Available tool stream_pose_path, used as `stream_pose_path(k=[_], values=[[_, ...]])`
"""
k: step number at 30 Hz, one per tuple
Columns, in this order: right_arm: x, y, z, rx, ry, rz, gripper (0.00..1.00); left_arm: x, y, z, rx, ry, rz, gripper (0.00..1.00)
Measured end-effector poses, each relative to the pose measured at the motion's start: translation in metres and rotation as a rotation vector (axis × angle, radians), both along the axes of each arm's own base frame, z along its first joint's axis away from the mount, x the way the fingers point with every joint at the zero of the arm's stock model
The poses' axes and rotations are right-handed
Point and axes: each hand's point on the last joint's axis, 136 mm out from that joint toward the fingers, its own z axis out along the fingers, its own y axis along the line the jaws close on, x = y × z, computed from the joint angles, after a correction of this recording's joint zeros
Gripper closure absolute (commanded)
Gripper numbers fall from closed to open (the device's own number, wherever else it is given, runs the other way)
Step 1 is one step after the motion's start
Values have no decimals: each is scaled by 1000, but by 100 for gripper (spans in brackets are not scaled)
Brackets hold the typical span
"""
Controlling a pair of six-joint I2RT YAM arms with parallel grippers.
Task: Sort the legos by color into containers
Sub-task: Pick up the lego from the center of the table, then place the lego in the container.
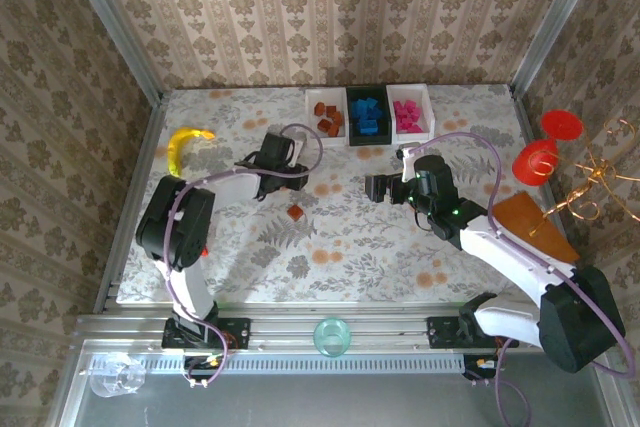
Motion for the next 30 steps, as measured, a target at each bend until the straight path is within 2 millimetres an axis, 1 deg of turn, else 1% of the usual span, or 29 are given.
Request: stream_pose_path(k=[1,5,7,9,11,14,17,19,20,22,25,27,29,30], values=[[0,1,0,2,-1,3,0,4,-6,12,-23,-35,-4,66],[-1,7,3,15,-13,27,0,23,-29,51,-83,-132,-21,66],[-1,9,5,20,-20,34,0,40,-40,69,-104,-182,-16,66],[-1,11,6,21,-22,37,0,60,-48,83,-114,-224,-5,65],[-1,11,5,21,-21,37,0,80,-55,89,-109,-259,6,65],[-1,11,5,21,-21,37,0,110,-62,86,-87,-283,21,64],[-1,11,5,21,-21,37,0,136,-65,75,-60,-285,32,60],[-1,11,5,20,-21,37,0,149,-65,67,-43,-286,33,59],[-1,11,5,20,-21,37,0,153,-63,64,-34,-285,35,57],[-2,11,5,20,-21,37,0,163,-59,56,-12,-273,41,48],[-2,10,7,19,-27,39,0,171,-55,57,8,-262,45,36],[-2,10,8,16,-33,42,0,171,-51,62,12,-264,50,31],[-2,10,10,14,-37,43,0,166,-46,67,11,-267,51,30],[-2,10,10,13,-38,44,0,158,-42,69,12,-261,50,28]])
